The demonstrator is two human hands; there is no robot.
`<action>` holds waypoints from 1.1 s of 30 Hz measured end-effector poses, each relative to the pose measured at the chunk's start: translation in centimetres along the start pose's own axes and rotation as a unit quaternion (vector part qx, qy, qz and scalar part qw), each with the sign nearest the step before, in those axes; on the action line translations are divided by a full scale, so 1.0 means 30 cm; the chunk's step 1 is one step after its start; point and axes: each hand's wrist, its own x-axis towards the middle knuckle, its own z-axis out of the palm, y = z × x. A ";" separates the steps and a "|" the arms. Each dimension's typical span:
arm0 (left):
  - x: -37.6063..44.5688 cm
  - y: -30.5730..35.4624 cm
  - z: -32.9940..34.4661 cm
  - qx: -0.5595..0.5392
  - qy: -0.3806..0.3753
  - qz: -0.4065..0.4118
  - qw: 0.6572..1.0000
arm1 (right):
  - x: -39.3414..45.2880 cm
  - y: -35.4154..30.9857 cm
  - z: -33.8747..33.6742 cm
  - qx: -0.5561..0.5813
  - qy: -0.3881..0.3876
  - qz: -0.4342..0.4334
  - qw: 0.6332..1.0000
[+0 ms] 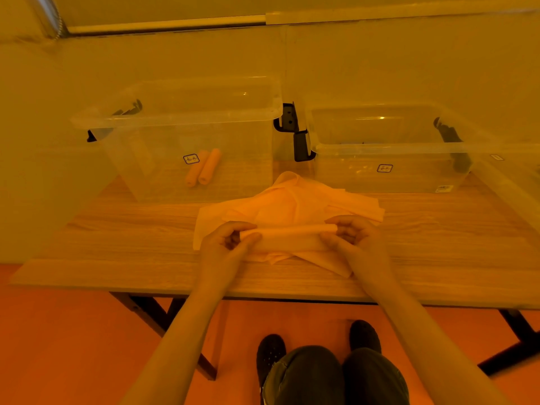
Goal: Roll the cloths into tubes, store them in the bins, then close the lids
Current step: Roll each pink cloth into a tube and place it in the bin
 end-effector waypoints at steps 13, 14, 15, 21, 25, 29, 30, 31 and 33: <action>-0.002 -0.008 -0.001 0.011 -0.015 -0.009 1.000 | 0.004 0.012 -0.010 -0.004 0.000 -0.014 1.000; -0.002 -0.008 -0.003 0.008 -0.014 -0.009 1.000 | 0.005 0.013 -0.009 -0.001 0.001 -0.009 1.000; -0.001 -0.008 -0.003 0.004 -0.013 -0.009 1.000 | 0.005 0.013 -0.008 0.002 0.002 0.000 1.000; 0.001 -0.009 -0.009 -0.020 -0.034 0.010 0.999 | 0.004 0.015 -0.003 -0.001 0.002 0.013 1.000; 0.002 -0.009 -0.008 -0.004 -0.027 0.016 1.000 | 0.004 0.011 -0.004 -0.010 0.004 -0.008 1.000; 0.006 -0.011 -0.004 0.017 -0.023 0.025 0.999 | 0.006 0.005 -0.003 0.008 -0.014 -0.020 1.000; 0.006 -0.011 -0.003 0.018 -0.022 0.027 0.999 | 0.004 0.005 -0.003 0.017 -0.019 -0.018 1.000; 0.005 -0.009 -0.003 0.017 -0.021 0.029 0.999 | 0.002 0.004 -0.004 0.019 -0.024 -0.017 0.999; 0.004 -0.007 -0.004 0.015 -0.023 0.031 0.999 | 0.000 0.006 -0.006 0.016 -0.027 -0.014 0.999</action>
